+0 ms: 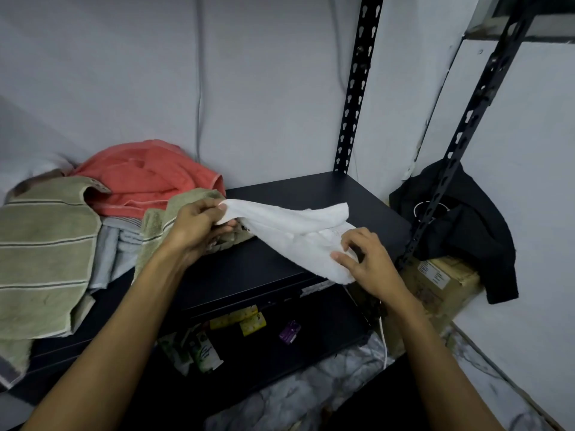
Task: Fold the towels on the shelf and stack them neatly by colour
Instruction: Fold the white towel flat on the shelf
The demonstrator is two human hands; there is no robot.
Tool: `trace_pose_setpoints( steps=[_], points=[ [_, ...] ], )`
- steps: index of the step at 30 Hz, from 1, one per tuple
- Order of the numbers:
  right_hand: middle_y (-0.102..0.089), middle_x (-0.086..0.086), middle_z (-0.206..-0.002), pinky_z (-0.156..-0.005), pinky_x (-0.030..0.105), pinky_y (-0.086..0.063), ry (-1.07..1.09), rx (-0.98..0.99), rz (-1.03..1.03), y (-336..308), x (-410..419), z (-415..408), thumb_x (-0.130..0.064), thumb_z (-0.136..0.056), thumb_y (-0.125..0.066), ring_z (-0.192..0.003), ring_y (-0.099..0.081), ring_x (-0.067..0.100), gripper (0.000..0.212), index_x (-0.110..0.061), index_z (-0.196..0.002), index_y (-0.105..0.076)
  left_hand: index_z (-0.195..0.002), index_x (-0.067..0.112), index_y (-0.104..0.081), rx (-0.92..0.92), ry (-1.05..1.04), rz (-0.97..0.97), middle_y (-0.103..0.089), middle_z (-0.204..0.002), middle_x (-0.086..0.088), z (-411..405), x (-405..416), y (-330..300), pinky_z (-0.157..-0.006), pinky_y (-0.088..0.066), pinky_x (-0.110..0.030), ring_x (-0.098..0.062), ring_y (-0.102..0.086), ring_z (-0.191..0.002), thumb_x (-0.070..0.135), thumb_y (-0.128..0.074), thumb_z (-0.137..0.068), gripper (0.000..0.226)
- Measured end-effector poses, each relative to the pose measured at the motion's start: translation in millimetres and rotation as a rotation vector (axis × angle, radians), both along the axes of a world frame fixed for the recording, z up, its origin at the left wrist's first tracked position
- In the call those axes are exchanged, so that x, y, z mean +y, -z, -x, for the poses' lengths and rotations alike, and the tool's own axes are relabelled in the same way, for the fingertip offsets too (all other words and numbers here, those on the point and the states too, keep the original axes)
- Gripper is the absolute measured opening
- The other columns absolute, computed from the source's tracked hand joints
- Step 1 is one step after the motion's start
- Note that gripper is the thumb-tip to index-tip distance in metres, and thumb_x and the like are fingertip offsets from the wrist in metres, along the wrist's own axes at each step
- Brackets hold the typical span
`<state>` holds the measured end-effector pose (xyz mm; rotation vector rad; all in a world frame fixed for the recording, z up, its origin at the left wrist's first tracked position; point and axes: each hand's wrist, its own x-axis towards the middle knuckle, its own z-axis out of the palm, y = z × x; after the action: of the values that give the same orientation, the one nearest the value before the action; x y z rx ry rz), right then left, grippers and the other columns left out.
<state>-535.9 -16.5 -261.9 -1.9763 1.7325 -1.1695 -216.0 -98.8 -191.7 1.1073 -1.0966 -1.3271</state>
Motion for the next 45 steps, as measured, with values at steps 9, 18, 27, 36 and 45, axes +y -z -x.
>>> trace_pose_setpoints(
  steps=[9,18,27,36,45],
  points=[
    [-0.058,-0.002,-0.063,-0.06,0.026,-0.04,0.349,-0.418,-0.016,8,20,-12,-0.049,-0.092,-0.066,-0.058,-0.05,0.008,0.043,-0.012,-0.069,-0.061,-0.119,0.016,-0.068,-0.421,0.173,0.226,-0.076,-0.103,-0.007,23,20,10,-0.08,-0.06,-0.032,-0.021,-0.073,-0.094,0.0,-0.074,-0.087,0.036],
    [-0.067,0.002,-0.086,-0.073,0.023,-0.048,0.357,-0.479,0.071,10,28,-38,-0.014,-0.087,-0.075,-0.074,-0.061,0.004,0.009,-0.013,-0.08,-0.071,-0.143,0.021,-0.054,-1.107,0.279,0.487,-0.07,-0.119,0.001,99,31,38,-0.093,-0.047,-0.032,-0.025,-0.061,-0.115,0.024,-0.06,-0.096,0.048],
    [-0.062,0.001,-0.074,-0.07,0.029,-0.044,0.213,-0.76,0.019,30,65,-33,0.004,-0.089,-0.064,-0.072,-0.056,0.013,0.015,-0.006,-0.092,-0.054,-0.119,0.02,-0.072,-1.097,0.001,0.549,-0.076,-0.106,0.004,96,39,55,-0.098,-0.047,-0.04,-0.019,-0.068,-0.102,0.051,-0.07,-0.089,0.044],
    [-0.052,0.004,-0.068,-0.064,0.022,-0.041,-0.012,-0.447,-0.139,18,60,-22,-0.025,-0.086,-0.079,-0.062,-0.047,0.009,0.014,-0.016,-0.087,-0.069,-0.099,0.019,-0.079,-0.919,0.068,0.489,-0.073,-0.084,0.005,79,35,43,-0.079,-0.05,-0.034,-0.018,-0.065,-0.083,0.035,-0.059,-0.1,0.026],
    [-0.071,-0.004,-0.077,-0.07,0.026,-0.054,-0.269,-0.217,-0.162,-69,42,-16,-0.017,-0.086,-0.076,-0.064,-0.065,0.012,0.015,-0.01,-0.1,-0.079,-0.102,0.019,-0.08,-0.596,0.193,0.527,-0.077,-0.086,0.004,70,39,-2,-0.077,-0.053,-0.025,-0.006,-0.069,-0.079,0.031,-0.08,-0.086,0.02]
  ],
)
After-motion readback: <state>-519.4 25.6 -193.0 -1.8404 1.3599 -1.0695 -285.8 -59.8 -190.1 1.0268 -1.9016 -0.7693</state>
